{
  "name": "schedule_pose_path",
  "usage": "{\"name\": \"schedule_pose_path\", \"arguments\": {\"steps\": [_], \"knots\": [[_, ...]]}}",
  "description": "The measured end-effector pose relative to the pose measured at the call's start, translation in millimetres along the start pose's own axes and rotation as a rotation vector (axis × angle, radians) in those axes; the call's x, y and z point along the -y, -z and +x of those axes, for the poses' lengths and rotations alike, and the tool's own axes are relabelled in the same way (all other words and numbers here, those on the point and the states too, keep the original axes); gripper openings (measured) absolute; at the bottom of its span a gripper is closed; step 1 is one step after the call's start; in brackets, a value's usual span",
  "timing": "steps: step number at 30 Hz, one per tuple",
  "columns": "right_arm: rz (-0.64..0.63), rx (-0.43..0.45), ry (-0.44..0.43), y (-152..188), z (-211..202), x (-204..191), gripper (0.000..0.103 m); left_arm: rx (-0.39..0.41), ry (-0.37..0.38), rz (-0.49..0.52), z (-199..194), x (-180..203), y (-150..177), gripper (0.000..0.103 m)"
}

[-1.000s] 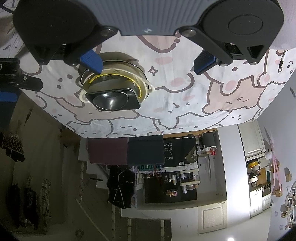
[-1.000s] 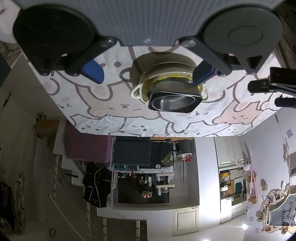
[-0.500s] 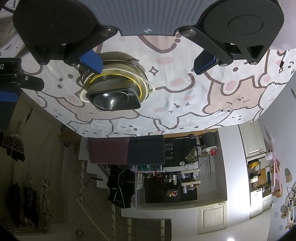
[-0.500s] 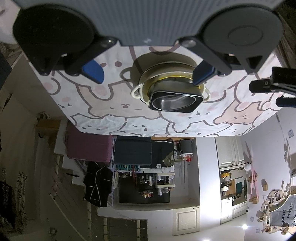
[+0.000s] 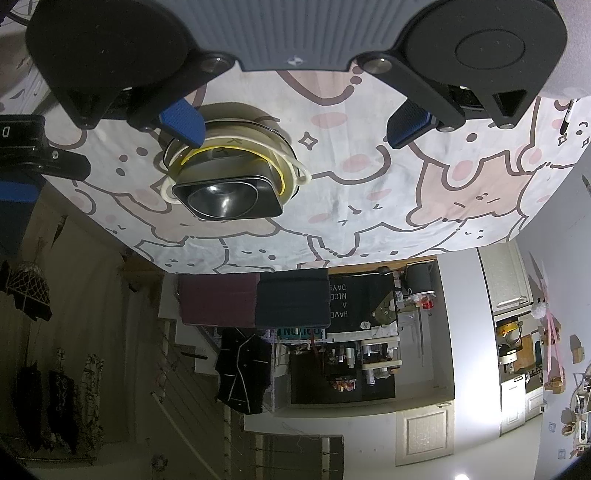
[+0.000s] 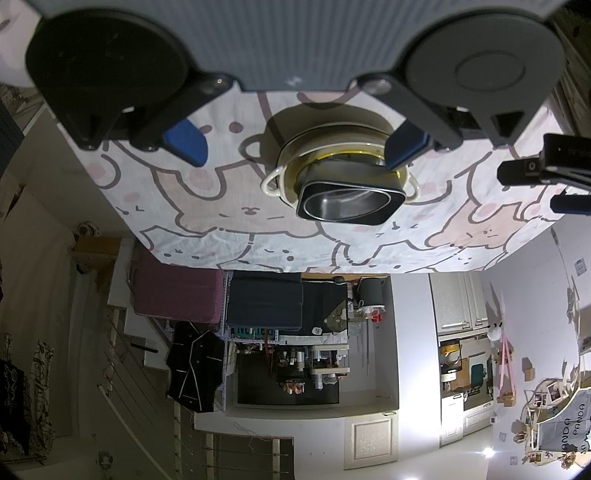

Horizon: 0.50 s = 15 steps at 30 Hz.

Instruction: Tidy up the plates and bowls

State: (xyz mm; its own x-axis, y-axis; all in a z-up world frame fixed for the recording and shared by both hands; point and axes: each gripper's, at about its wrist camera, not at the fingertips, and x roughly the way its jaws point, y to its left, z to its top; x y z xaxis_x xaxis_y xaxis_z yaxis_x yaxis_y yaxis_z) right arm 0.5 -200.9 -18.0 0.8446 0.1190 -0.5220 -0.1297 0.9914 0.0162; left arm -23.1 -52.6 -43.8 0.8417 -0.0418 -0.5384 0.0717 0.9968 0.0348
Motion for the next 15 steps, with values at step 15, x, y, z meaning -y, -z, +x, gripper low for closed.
{"name": "schedule_pose_path", "arguments": {"steps": [15], "knots": [[0.0, -0.001, 0.0, 0.1, 0.4, 0.5, 0.103, 0.0, 0.0, 0.0, 0.1, 0.7, -0.5, 0.103]]}}
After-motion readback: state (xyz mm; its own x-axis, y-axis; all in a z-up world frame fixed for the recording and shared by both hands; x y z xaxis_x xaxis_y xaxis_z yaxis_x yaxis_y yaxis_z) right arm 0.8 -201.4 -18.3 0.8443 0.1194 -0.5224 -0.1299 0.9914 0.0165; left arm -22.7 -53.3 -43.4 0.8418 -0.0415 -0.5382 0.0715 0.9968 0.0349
